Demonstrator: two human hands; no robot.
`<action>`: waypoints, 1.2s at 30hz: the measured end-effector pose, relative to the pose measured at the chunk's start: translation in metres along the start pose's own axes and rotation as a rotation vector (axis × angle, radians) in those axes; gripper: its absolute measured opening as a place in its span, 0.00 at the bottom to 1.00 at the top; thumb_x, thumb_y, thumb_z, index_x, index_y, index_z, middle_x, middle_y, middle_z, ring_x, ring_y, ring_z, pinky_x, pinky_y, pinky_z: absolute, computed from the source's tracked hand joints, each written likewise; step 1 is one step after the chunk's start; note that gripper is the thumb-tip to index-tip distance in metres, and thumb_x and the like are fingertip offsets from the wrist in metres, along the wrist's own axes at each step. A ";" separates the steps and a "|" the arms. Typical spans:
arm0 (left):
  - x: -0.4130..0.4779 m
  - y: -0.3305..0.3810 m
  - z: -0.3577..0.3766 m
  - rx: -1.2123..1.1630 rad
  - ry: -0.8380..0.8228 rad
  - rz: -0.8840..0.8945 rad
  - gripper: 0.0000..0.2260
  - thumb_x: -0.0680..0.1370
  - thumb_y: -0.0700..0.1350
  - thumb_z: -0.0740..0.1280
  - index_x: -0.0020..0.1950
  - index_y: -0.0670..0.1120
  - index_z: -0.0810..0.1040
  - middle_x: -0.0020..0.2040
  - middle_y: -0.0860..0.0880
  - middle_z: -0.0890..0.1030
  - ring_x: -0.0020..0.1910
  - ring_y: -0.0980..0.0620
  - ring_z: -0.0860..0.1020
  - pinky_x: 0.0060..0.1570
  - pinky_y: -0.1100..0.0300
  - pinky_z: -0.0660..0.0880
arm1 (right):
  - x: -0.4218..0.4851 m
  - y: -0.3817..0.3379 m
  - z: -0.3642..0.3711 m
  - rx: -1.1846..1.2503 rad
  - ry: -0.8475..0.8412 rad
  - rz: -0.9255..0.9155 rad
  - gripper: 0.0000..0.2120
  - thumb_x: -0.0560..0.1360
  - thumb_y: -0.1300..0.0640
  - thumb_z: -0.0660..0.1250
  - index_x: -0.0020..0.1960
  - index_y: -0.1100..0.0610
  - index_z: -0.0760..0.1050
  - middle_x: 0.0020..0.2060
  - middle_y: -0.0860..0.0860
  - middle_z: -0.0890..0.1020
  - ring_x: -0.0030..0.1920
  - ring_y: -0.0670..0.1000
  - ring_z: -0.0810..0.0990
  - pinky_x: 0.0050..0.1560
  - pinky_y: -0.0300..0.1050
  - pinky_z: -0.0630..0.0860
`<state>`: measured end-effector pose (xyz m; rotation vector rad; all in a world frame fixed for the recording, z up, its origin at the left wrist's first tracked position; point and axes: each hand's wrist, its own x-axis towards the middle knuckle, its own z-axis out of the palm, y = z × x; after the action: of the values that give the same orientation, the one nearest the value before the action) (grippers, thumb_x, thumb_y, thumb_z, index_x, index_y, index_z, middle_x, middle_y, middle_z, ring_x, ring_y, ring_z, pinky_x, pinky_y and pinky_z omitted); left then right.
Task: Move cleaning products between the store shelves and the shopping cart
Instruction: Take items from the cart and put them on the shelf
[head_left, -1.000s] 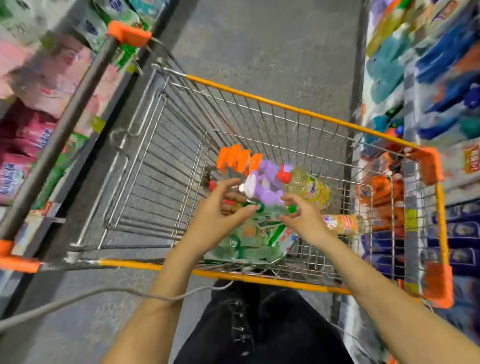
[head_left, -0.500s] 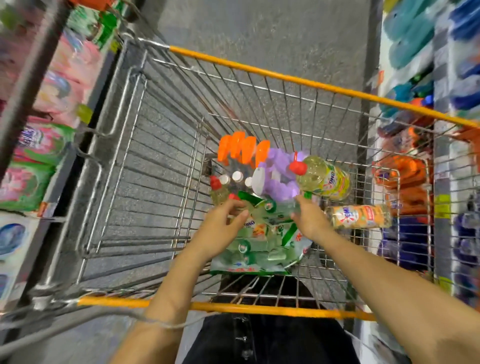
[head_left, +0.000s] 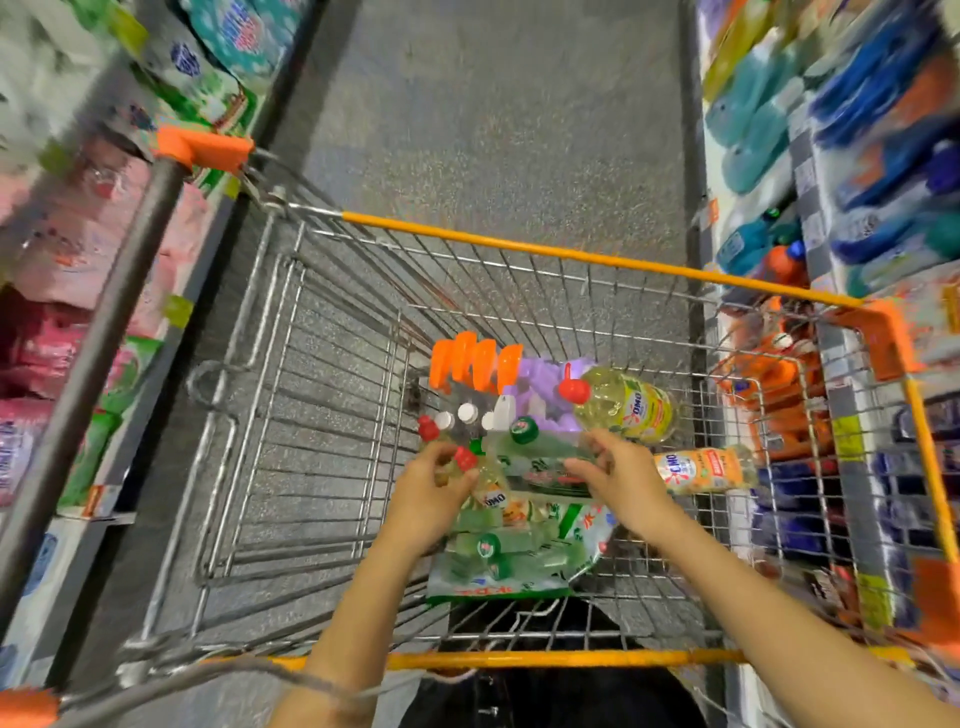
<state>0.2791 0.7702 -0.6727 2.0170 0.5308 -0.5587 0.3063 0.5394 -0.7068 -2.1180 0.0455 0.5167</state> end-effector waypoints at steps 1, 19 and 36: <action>-0.002 0.007 -0.002 -0.022 -0.009 0.000 0.20 0.77 0.47 0.70 0.67 0.45 0.72 0.61 0.50 0.75 0.58 0.50 0.75 0.54 0.57 0.75 | -0.005 -0.011 -0.007 0.034 0.009 -0.025 0.09 0.75 0.59 0.71 0.53 0.58 0.77 0.30 0.47 0.68 0.31 0.46 0.66 0.32 0.32 0.66; -0.109 0.160 -0.022 -0.439 -0.121 0.479 0.09 0.77 0.46 0.65 0.55 0.44 0.78 0.50 0.47 0.85 0.53 0.48 0.82 0.55 0.51 0.78 | -0.118 -0.137 -0.123 0.671 0.338 -0.182 0.15 0.74 0.46 0.64 0.50 0.56 0.81 0.44 0.56 0.85 0.45 0.53 0.83 0.50 0.56 0.77; -0.198 0.188 -0.011 -0.437 -0.448 0.718 0.13 0.73 0.50 0.67 0.53 0.46 0.80 0.49 0.47 0.85 0.50 0.47 0.83 0.53 0.52 0.78 | -0.273 -0.177 -0.124 0.819 0.774 -0.159 0.17 0.74 0.49 0.62 0.54 0.59 0.81 0.47 0.60 0.85 0.49 0.63 0.84 0.55 0.66 0.77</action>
<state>0.2301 0.6645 -0.4253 1.4566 -0.3224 -0.3801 0.1406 0.4966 -0.4042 -1.3741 0.4434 -0.3972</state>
